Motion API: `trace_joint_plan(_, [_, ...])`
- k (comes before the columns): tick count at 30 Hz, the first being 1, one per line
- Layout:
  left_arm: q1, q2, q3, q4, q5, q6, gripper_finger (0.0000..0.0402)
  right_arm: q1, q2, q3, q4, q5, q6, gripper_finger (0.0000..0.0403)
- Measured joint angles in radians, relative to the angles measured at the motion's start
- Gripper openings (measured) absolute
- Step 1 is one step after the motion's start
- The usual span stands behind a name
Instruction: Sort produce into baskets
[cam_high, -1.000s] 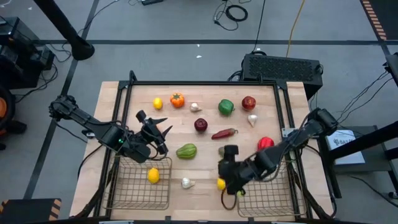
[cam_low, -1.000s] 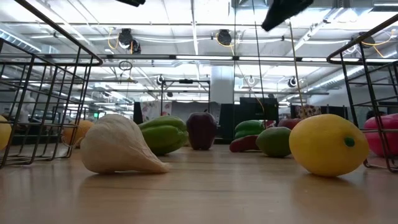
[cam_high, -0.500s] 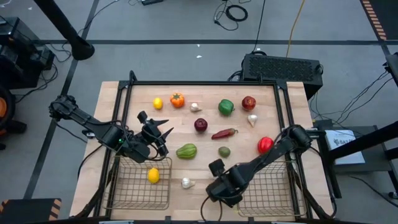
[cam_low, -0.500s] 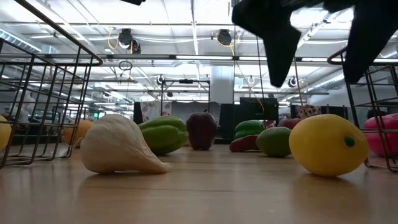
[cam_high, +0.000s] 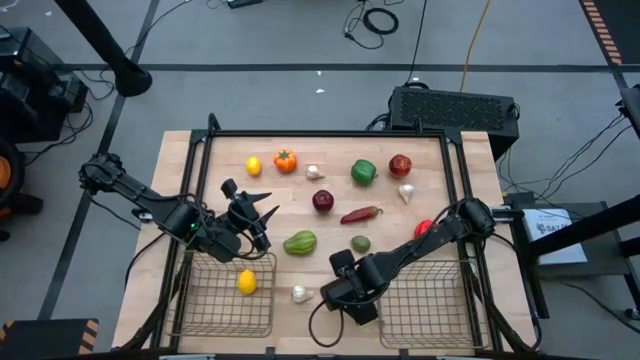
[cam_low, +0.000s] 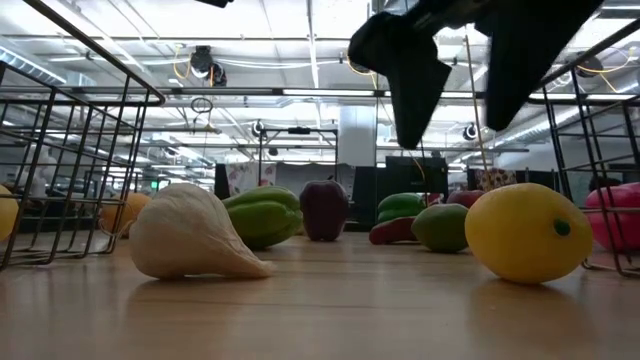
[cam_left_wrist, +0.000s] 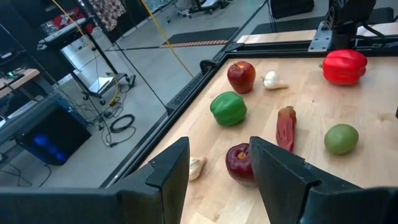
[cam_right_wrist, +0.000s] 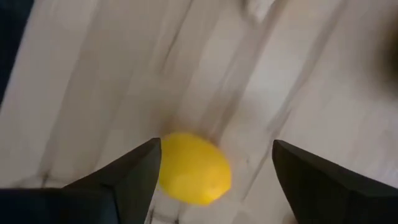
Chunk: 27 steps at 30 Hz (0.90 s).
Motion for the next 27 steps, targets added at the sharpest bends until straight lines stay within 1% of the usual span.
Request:
trace_joint_plan(3, [0.0, 0.0, 0.0, 0.0, 0.0, 0.0, 0.0174, 0.008, 0.001, -0.001, -0.029, -0.015, -0.058, 0.0298])
trace_joint_plan(7, [0.0, 0.0, 0.0, 0.001, 0.0, 0.004, 0.0174, 0.009, 0.024, 0.0, -0.011, -0.055, -0.073, 0.0297])
trace_joint_plan(10, [0.0, 0.001, 0.0, 0.014, 0.0, 0.025, 0.0174, 0.0, 0.051, 0.0, -0.012, -0.074, -0.052, 0.0297])
trace_joint_plan(14, [0.0, 0.001, 0.0, 0.022, 0.0, 0.026, 0.0174, -0.015, 0.082, 0.005, -0.022, -0.108, 0.018, 0.0297])
trace_joint_plan(16, [0.0, 0.001, 0.0, 0.022, 0.0, 0.025, 0.0174, -0.021, 0.088, 0.005, -0.022, -0.104, 0.046, 0.0297])
trace_joint_plan(20, [0.0, 0.001, 0.0, 0.022, 0.0, 0.025, 0.0174, -0.019, 0.097, -0.002, -0.082, -0.064, 0.05, 0.0297])
trace_joint_plan(27, [0.0, 0.001, 0.0, 0.021, 0.0, 0.024, 0.0174, 0.008, 0.092, 0.0, -0.111, -0.056, 0.043, 0.0297])
